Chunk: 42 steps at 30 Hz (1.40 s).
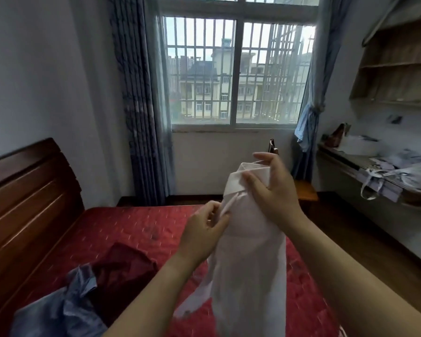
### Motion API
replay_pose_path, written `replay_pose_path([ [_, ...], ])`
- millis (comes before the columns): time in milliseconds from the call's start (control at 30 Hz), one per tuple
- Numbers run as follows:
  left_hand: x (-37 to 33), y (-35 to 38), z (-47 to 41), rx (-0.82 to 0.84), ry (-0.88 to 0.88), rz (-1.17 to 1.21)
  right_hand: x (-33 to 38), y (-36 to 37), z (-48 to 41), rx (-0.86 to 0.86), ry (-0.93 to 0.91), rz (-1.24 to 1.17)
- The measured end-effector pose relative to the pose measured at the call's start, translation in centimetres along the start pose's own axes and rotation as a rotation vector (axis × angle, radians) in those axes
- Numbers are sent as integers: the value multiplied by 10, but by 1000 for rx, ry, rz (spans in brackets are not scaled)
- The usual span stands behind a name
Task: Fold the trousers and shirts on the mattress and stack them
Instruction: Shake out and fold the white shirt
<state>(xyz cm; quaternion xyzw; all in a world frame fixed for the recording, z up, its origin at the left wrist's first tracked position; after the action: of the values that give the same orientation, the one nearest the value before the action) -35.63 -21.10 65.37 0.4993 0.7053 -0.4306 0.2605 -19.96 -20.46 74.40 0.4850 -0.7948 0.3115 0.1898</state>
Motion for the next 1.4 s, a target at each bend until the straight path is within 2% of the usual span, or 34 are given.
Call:
replay_pose_path([
  [167,16,40,6,-4,-45,136,-30,-30,2,-76,67,-57],
  [267,29,61,15,-59,-118,170,-48,-38,12,-13,81,-27],
  [333,28,71,15,-111,-136,196,-64,-50,14,-29,112,-26],
  [400,16,80,8,-142,-111,181,-84,-66,16,-76,209,-58],
  [567,-7,114,2,-127,-36,25,-140,-84,60,-71,540,-98],
  [667,-6,129,4,-86,-31,14,-142,-101,65,-175,430,-100],
  [767,-2,139,3,102,1,-16,-130,-120,48,-221,227,-108],
  [833,11,143,7,202,-17,-112,-126,-127,39,-233,126,-99],
  [900,26,147,17,233,-63,-146,-132,-125,37,-191,102,-77],
  [967,35,154,27,218,-106,-89,-143,-122,38,-161,120,-60],
  [1100,36,166,30,120,-144,53,-144,-134,23,-251,73,-87],
  [1267,67,196,52,209,-324,53,-146,-139,11,-206,35,-88],
  [1400,85,188,72,43,-377,68,-155,-151,11,-218,40,-54],
])
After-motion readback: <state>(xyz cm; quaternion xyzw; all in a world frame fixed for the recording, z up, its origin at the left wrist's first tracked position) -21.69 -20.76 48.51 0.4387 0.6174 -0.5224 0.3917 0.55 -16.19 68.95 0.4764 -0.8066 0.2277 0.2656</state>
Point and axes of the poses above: each hand's wrist, its own z-axis away from the middle knuckle, its own y-axis out of the palm, x = y × z, the point moved 7 cm from there along -z, towards the middle knuckle, and after that the axes turned 1 degree about -z, right-handed, at the moved point
